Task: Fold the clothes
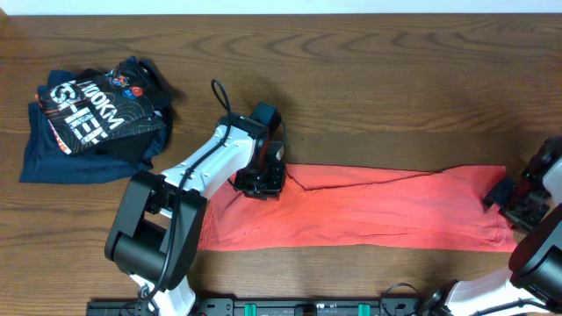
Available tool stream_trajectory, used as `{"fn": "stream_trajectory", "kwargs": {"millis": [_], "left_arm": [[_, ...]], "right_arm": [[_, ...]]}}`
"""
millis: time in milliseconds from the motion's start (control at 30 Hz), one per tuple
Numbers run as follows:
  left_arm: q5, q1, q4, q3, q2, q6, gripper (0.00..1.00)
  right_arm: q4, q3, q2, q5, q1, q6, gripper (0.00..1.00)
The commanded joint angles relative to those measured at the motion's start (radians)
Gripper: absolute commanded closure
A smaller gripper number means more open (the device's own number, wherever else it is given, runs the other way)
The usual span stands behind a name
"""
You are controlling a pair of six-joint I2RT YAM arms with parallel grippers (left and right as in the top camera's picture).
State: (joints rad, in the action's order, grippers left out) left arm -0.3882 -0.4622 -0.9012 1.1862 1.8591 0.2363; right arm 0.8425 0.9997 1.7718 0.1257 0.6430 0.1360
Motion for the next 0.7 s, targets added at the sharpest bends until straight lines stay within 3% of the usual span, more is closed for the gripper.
{"fn": "stream_trajectory", "kwargs": {"millis": [0, 133, 300, 500, 567, 667], "left_arm": [[0.008, 0.001, 0.000, -0.007, 0.015, 0.005, 0.71], [0.008, 0.001, 0.001, -0.007, 0.015, 0.001, 0.71], [0.008, 0.001, 0.005, -0.007, 0.015, 0.001, 0.71], [0.008, 0.001, 0.005, -0.007, 0.015, 0.002, 0.71], [0.008, 0.001, 0.005, -0.007, 0.015, 0.002, 0.71], [0.008, 0.001, 0.005, -0.007, 0.015, 0.002, 0.71]], "right_arm": [[-0.026, -0.041, 0.007, -0.033, 0.005, -0.038, 0.36], [-0.046, -0.050, 0.007, -0.054, 0.005, -0.042, 0.38], [-0.057, -0.050, 0.007, -0.177, 0.005, -0.110, 0.58], [-0.058, -0.050, 0.007, -0.188, 0.005, -0.112, 0.83], [-0.058, -0.050, 0.007, -0.188, 0.005, -0.112, 0.99], [-0.065, -0.050, 0.007, -0.198, 0.005, -0.111, 0.99]]}}
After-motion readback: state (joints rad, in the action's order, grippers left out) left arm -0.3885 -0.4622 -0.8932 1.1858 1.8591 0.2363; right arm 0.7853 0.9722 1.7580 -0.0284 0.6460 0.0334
